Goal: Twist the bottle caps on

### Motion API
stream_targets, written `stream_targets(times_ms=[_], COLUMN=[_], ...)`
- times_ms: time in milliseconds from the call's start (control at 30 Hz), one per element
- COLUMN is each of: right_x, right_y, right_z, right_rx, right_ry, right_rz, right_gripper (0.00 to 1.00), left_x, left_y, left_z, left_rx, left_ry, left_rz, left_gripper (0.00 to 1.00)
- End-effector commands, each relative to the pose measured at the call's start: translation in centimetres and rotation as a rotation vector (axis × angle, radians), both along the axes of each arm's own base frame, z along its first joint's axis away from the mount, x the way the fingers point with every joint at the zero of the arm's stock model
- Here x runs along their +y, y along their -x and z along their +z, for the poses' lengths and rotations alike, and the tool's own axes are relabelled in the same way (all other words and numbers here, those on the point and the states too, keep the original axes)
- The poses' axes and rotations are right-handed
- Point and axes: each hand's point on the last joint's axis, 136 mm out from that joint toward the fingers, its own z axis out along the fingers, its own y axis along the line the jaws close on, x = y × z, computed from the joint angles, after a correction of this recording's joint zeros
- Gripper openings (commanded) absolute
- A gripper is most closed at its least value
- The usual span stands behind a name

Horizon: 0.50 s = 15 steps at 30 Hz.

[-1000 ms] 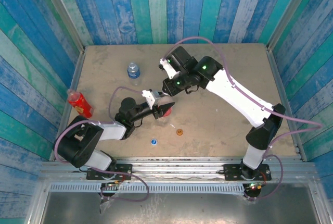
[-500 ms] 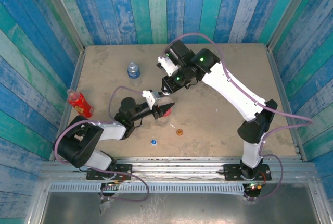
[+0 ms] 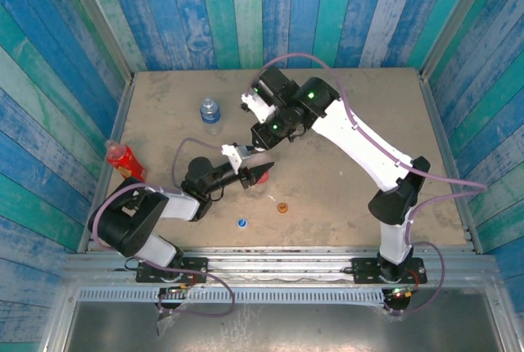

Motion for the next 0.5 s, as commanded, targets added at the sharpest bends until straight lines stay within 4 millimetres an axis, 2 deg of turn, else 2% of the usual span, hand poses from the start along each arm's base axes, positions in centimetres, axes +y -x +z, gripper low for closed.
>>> stream_targets(times_ms=[0,167,467], right_x=[-1.2,-2.0,-2.7], right_y=[0.3,-0.3,-0.6], right_z=[-2.0,-1.1,-2.3], right_rx=[0.035,-0.001,-0.003], right_ry=[0.101,0.102,0.154], right_rz=[-0.011,-0.036,-0.053], right_gripper=[0.29,0.29,0.29], left_x=[-0.3,-1.6,-2.1], left_y=[-0.2,-0.9,-1.0], left_z=[1.8,3.0,2.1], left_rx=[-0.051,-0.086,-0.09], left_ry=[0.073,0.125,0.166], left_rz=[-0.013,-0.043,-0.062], left_gripper=[0.54,0.53,0.53])
